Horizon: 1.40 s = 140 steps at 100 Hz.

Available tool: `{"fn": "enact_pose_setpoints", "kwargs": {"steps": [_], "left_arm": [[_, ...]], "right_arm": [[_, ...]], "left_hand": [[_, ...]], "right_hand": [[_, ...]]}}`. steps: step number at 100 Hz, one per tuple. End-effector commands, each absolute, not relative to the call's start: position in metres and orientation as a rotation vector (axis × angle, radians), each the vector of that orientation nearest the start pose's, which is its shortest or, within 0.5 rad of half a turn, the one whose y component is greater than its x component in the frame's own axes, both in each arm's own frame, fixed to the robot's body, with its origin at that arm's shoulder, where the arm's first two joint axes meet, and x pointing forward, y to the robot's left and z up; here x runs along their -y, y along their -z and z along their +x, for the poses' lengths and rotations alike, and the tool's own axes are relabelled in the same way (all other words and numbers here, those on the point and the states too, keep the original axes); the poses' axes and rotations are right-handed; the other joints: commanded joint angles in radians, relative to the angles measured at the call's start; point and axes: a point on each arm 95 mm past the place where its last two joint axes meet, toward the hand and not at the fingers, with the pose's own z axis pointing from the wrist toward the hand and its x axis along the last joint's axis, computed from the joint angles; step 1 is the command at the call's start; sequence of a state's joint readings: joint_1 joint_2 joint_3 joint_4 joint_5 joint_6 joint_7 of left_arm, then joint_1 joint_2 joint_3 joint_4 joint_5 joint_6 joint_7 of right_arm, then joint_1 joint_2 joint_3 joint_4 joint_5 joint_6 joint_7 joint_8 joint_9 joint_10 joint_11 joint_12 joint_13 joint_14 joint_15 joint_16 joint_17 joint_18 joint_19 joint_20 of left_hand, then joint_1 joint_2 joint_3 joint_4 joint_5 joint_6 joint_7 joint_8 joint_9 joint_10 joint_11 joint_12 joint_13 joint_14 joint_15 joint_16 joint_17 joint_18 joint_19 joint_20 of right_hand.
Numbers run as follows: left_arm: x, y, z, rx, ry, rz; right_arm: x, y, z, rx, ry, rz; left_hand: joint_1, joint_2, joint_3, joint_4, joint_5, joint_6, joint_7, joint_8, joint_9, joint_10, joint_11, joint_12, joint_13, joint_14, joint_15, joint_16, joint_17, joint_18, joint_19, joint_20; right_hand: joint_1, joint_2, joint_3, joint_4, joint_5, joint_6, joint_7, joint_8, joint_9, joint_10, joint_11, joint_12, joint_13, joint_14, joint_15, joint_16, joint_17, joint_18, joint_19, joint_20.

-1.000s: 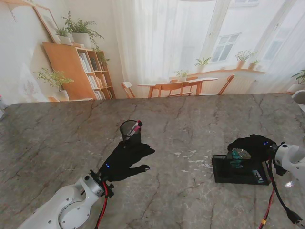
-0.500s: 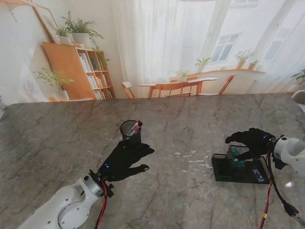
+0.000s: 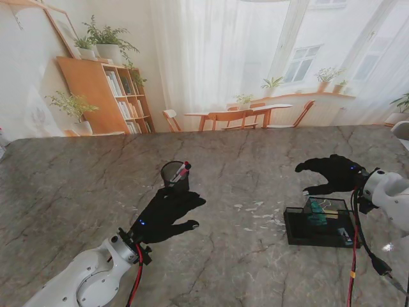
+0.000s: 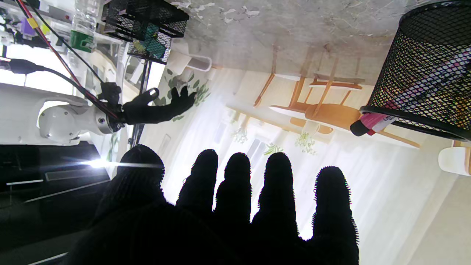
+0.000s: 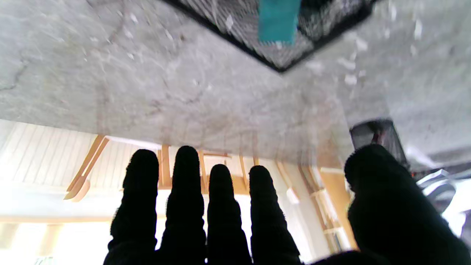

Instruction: Organize desk stationery

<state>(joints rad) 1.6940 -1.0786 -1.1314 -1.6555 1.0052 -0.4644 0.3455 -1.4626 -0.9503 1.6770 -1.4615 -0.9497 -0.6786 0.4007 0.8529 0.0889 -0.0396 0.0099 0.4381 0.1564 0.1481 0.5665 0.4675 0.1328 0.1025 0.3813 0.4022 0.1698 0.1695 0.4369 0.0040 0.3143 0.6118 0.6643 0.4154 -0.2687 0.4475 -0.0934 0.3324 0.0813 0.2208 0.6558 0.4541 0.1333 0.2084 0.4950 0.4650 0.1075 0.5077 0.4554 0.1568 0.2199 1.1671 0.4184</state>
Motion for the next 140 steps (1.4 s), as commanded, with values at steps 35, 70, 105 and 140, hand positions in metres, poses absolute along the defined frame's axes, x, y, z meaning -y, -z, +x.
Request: {"fn": "enact_pose_setpoints", "kwargs": {"steps": [35, 70, 105, 140], "left_arm": [[0.058, 0.324, 0.318, -1.512, 2.125, -0.859], [0.051, 0.316, 0.309, -1.436, 2.140, -0.847], [0.038, 0.309, 0.299, -1.362, 2.114, -0.828], [0.029, 0.305, 0.293, -1.318, 2.090, -0.811]], "right_arm": [[0.111, 0.213, 0.429, -1.636, -1.646, 1.027], [0.044, 0.228, 0.402, -1.435, -1.870, 1.079], [-0.014, 0.279, 0.384, -1.295, -1.926, 1.244], [-0.072, 0.288, 0.431, -1.405, -2.004, 1.281]], "left_hand": [[0.021, 0.066, -0.011, -0.071, 0.012, -0.023, 0.005, 0.015, 0.005, -0.020, -0.004, 0.010, 0.005, -0.019, 0.005, 0.010, -0.006, 0.005, -0.004, 0.021], [0.022, 0.066, -0.011, -0.071, 0.011, -0.023, 0.005, 0.015, 0.004, -0.019, -0.004, 0.010, 0.003, -0.018, 0.004, 0.010, -0.006, 0.005, -0.004, 0.021], [0.023, 0.065, -0.012, -0.072, 0.012, -0.022, 0.005, 0.015, 0.005, -0.019, -0.003, 0.010, 0.004, -0.018, 0.004, 0.010, -0.005, 0.006, -0.003, 0.021], [0.023, 0.065, -0.012, -0.072, 0.012, -0.023, 0.005, 0.015, 0.006, -0.020, -0.003, 0.010, 0.004, -0.020, 0.005, 0.010, -0.005, 0.005, -0.002, 0.021]], "right_hand": [[0.008, 0.058, -0.052, 0.038, 0.057, 0.005, 0.015, 0.040, 0.055, 0.031, -0.034, 0.015, -0.016, 0.035, -0.050, 0.011, -0.037, 0.053, -0.036, 0.027], [0.036, 0.043, -0.068, 0.041, 0.069, 0.000, 0.014, 0.042, 0.078, 0.033, -0.045, 0.017, 0.009, 0.045, -0.102, 0.003, -0.038, 0.064, -0.055, 0.033], [0.080, -0.024, -0.053, 0.042, 0.084, -0.044, 0.024, 0.048, 0.102, 0.024, -0.046, 0.016, 0.031, 0.042, -0.147, -0.009, -0.030, 0.079, -0.075, 0.029], [0.128, -0.098, -0.023, 0.047, -0.171, -0.067, -0.059, 0.050, -0.126, 0.053, -0.108, 0.003, -0.108, 0.082, -0.230, -0.035, -0.111, 0.091, -0.148, 0.007]]}}
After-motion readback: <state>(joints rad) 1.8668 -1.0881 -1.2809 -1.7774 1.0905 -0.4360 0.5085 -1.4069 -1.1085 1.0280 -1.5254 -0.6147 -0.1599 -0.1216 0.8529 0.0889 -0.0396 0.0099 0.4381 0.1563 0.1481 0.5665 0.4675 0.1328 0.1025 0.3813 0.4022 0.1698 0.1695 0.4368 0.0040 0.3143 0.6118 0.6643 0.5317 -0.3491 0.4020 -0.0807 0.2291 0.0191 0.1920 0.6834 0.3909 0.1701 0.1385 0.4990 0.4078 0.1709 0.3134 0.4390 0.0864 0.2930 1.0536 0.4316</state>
